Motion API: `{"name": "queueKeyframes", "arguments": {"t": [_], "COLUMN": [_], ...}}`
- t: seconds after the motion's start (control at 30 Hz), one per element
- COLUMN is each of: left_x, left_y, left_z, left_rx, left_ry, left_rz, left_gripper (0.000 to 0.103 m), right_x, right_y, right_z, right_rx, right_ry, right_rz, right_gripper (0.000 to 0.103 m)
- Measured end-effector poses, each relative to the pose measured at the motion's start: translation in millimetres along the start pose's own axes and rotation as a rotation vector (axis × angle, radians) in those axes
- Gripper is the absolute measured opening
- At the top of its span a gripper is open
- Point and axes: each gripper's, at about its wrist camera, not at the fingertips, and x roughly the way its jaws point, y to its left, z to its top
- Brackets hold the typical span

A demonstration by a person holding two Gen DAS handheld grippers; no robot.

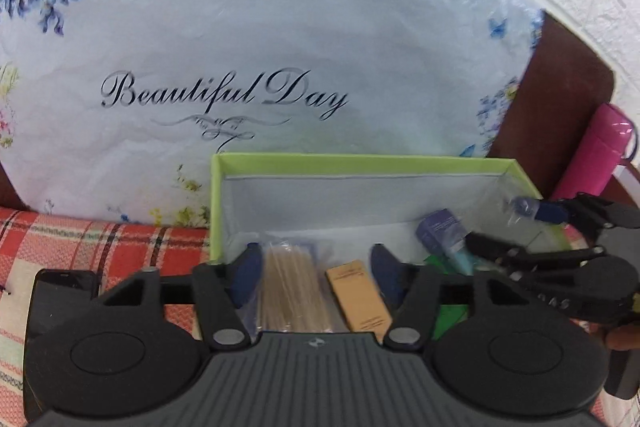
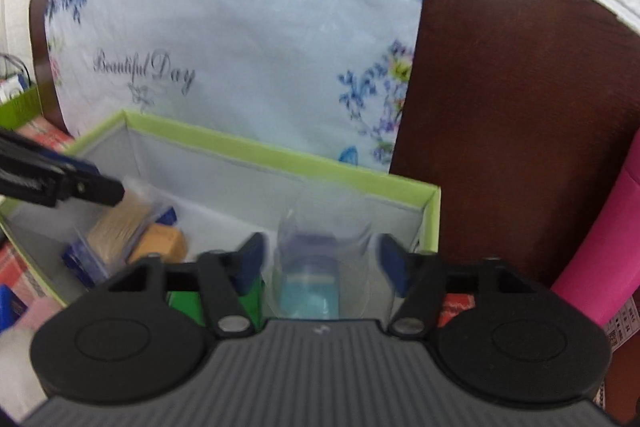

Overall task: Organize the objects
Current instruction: 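Place toothpick bag in the light-green box with left tool while right tool places the cup, then open both tools and move them back toward the white gloves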

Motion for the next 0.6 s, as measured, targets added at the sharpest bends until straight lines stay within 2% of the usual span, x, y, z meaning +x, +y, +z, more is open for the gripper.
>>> {"name": "queueKeyframes", "arguments": {"t": [0.03,0.17,0.27,0.4,0.6], "left_x": [-3.7,-17.1,-28.1,-53.6,-102.8], "left_y": [-2.9,-7.5,-7.8,-14.4,-36.8], "left_z": [-0.4,-0.9,-0.6,-7.1,-41.4], "left_rx": [0.012,0.038,0.004,-0.028,-0.062], "left_ry": [-0.013,-0.049,-0.045,-0.055,-0.095], "left_rz": [0.016,0.064,0.079,0.086,0.072], "left_gripper": [0.079,0.08,0.08,0.081,0.082], "right_x": [-4.5,-31.3,-55.9,-94.0,-153.7], "right_y": [-0.3,0.9,0.6,-2.9,-2.3], "right_z": [-1.1,-0.4,2.2,-0.4,-26.0], "right_rx": [0.005,-0.009,-0.023,0.025,0.115], "right_ry": [-0.016,-0.087,-0.13,-0.177,-0.214], "right_rz": [-0.005,-0.02,-0.03,-0.007,0.029], "right_gripper": [0.089,0.103,0.103,0.103,0.103]}}
